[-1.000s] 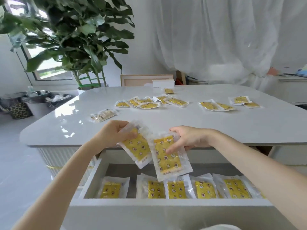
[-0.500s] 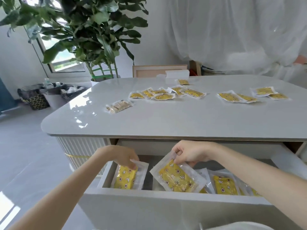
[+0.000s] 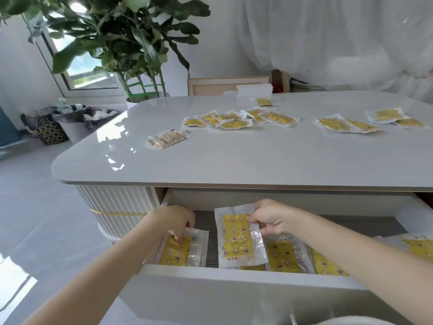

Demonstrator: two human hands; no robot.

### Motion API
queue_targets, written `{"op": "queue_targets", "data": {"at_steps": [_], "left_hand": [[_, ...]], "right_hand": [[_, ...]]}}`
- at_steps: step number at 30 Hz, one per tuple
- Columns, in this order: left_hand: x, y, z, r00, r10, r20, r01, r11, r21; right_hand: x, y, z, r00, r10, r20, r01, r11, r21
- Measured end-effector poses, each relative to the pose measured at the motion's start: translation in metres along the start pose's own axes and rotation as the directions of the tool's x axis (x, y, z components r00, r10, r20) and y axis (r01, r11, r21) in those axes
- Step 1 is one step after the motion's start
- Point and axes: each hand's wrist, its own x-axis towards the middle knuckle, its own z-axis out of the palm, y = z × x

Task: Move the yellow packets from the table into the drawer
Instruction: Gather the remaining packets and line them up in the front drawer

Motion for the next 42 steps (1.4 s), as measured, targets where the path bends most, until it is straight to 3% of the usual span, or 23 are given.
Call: {"op": "queue_targets", "data": {"at_steps": [5,8,11,13,16,20,28,31,36,42], "left_hand": [[0.008,-0.001,0.007,0.998,0.07,0.008,-0.069,0.993,-0.098],[0.005,0.005,0.004,0.989,0.146,0.023,-0.14,0.973,-0.184],[0.005,0.008,0.002,0.984,0.167,0.057,-0.154,0.971,-0.181],[0.007,0.007,0.003,0.982,0.163,0.091,-0.149,0.978,-0.147],[0.008,0.008,0.002,0.982,0.151,0.111,-0.138,0.984,-0.116],[0.007,0.008,0.004,0.988,0.142,0.068,-0.13,0.979,-0.157],[-0.035,0.019,-0.022,0.979,0.155,-0.129,-0.18,0.96,-0.213],[-0.061,0.023,-0.043,0.964,0.15,-0.218,-0.191,0.965,-0.18],[-0.088,0.013,-0.079,0.88,0.001,-0.474,-0.138,0.957,-0.254],[-0.056,-0.007,-0.104,0.757,-0.142,-0.637,-0.114,0.932,-0.344]], "right_hand": [[0.003,0.01,0.002,0.997,0.051,0.053,-0.044,0.991,-0.127],[-0.003,0.009,0.005,1.0,-0.007,0.021,0.014,0.934,-0.357],[-0.012,0.007,0.001,0.99,-0.142,-0.021,0.086,0.704,-0.705],[-0.015,0.009,0.0,0.978,-0.209,-0.025,0.095,0.541,-0.835],[-0.018,0.014,0.007,0.953,-0.303,-0.012,0.103,0.36,-0.927],[-0.023,0.011,0.012,0.915,-0.403,0.002,0.105,0.234,-0.967],[-0.072,-0.032,0.016,0.904,-0.337,0.263,0.38,0.352,-0.856],[-0.094,-0.055,0.009,0.885,-0.374,0.277,0.422,0.393,-0.817],[-0.097,-0.08,-0.017,0.834,-0.537,0.124,0.423,0.478,-0.77],[-0.057,-0.087,-0.048,0.782,-0.612,-0.121,0.343,0.584,-0.736]]}}
